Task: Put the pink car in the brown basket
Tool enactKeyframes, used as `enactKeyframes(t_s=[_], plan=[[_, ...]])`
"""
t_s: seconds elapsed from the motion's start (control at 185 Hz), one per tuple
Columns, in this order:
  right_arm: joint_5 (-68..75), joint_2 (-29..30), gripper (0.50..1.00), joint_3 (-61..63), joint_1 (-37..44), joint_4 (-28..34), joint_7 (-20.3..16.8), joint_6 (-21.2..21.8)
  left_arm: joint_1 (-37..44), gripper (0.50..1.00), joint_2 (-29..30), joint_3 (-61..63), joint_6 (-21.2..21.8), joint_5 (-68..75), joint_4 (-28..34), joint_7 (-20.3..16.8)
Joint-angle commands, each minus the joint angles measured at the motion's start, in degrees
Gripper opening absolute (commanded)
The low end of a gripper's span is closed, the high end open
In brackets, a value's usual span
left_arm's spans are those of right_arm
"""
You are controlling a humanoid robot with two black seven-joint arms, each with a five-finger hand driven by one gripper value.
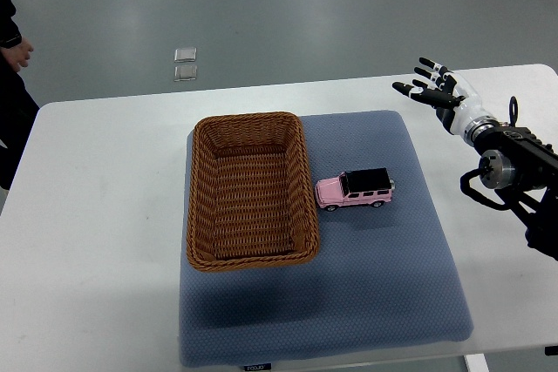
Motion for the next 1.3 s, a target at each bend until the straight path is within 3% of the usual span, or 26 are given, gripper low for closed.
enactKeyframes(t_s=[0.0,1.296], plan=[[0.0,-0.1,0.919,0.0,-0.1,0.0,0.0,0.0,0.0,1.0,0.0,0.1,0.0,0.0,0.1,0.0],[-0.6,-0.8,0.919,-0.6,0.5,0.3,0.0,0.4,0.1,1.0,0.0,0.0,0.0,0.0,0.1,-0.1]])
